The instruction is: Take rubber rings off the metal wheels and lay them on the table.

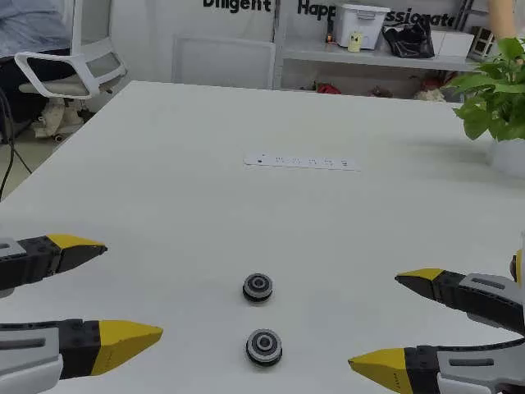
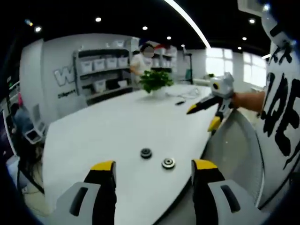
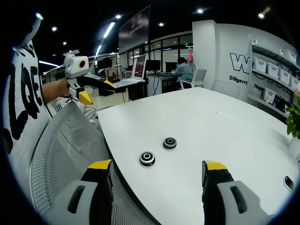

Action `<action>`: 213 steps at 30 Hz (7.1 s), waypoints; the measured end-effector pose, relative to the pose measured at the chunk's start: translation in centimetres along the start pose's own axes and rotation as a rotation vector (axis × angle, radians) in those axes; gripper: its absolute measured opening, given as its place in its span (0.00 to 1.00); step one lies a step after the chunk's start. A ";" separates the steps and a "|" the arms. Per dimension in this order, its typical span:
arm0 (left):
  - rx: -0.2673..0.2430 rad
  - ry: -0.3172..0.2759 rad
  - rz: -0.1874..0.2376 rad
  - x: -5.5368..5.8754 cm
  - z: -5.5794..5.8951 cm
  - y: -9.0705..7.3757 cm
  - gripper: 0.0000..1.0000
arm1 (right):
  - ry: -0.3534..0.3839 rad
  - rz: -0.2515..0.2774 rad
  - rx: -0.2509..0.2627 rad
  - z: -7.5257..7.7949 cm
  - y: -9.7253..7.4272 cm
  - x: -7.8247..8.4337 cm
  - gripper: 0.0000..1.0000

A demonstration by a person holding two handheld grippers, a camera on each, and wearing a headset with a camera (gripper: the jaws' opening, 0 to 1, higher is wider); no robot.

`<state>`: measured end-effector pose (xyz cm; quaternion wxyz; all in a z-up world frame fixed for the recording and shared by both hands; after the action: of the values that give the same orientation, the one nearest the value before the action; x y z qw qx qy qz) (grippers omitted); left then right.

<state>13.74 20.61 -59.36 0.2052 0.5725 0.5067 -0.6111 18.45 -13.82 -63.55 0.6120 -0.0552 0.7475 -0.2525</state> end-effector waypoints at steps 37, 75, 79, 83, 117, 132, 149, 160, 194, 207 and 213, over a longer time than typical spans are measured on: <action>0.030 0.033 -0.013 -0.3 0.1 0.8 0.67 | -0.028 -0.014 -0.029 0.2 0.2 -0.4 0.73; 0.075 0.069 -0.011 -0.3 -0.2 3.0 0.67 | -0.124 -0.031 -0.092 2.3 1.4 -1.2 0.67; 0.086 0.075 -0.012 -0.4 -0.2 3.4 0.67 | -0.137 -0.038 -0.103 2.5 1.7 -1.4 0.66; 0.095 0.077 -0.014 -0.5 -0.4 3.9 0.67 | -0.152 -0.045 -0.118 2.8 2.1 -1.7 0.66; 0.193 0.134 -0.072 -0.1 -1.0 9.5 0.66 | -0.165 -0.114 -0.252 5.8 6.2 -0.8 0.62; 0.249 0.150 -0.103 1.1 0.0 11.4 0.64 | -0.140 -0.154 -0.296 6.5 7.9 0.9 0.60; 0.318 0.184 -0.142 2.4 1.7 13.3 0.60 | -0.126 -0.167 -0.339 6.6 9.3 2.5 0.51; 0.368 0.219 -0.171 3.0 3.0 14.5 0.58 | -0.144 -0.205 -0.373 6.4 10.7 3.2 0.46; 0.484 0.202 -0.238 4.4 5.5 17.0 0.38 | -0.103 -0.240 -0.455 6.1 12.9 4.4 0.33; 0.507 0.201 -0.271 5.0 6.3 17.7 0.29 | -0.089 -0.244 -0.460 5.9 12.9 4.6 0.31; 0.516 0.207 -0.271 5.1 6.9 18.0 0.24 | -0.083 -0.244 -0.461 5.8 12.9 4.7 0.31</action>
<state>23.94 9.17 -72.11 -0.0831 0.5919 0.4246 -0.6801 25.72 -6.30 -74.19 0.5784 -0.2930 0.7474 -0.1450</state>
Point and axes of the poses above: the centre of the closed fingertips' face, and the gripper's own axes: y roughly forward along the fingers, z roughly to its right, x roughly out of its underside, the point moved 10 cm from there along -y, roughly backward along the fingers, and after that the axes turned 15 degrees about -x, right-handed, at the moved point
